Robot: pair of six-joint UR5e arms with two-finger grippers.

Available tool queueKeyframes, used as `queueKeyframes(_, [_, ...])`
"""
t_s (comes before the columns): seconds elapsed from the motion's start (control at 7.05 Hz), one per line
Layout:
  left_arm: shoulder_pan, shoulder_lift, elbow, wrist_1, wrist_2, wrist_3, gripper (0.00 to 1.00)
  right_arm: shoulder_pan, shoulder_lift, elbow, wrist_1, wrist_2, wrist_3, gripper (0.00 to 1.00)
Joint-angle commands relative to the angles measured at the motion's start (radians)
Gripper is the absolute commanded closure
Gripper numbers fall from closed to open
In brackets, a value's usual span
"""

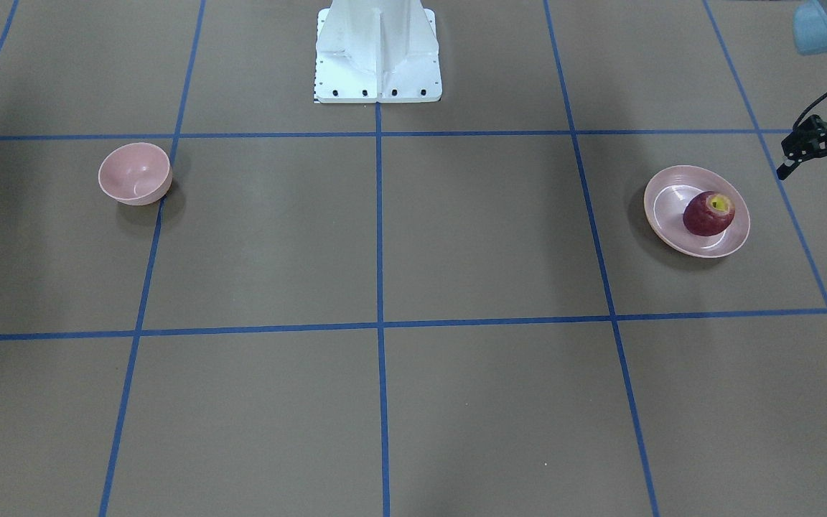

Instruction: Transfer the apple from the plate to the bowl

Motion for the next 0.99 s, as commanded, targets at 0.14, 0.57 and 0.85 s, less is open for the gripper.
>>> queueKeyframes(0.14, [-0.047, 0.017, -0.001, 0.002, 0.016, -0.027, 0.02, 0.0, -0.029, 0.012, 0.003, 0.003, -0.008, 0.0])
queueKeyframes(0.57, [-0.047, 0.013, 0.001, 0.002, 0.005, -0.098, 0.02, 0.0, -0.032, 0.013, 0.049, 0.003, -0.006, 0.0])
queueKeyframes(0.85, [-0.047, 0.007, 0.008, 0.005, 0.004, -0.098, 0.03, -0.005, -0.037, 0.009, 0.065, 0.003, -0.001, 0.0])
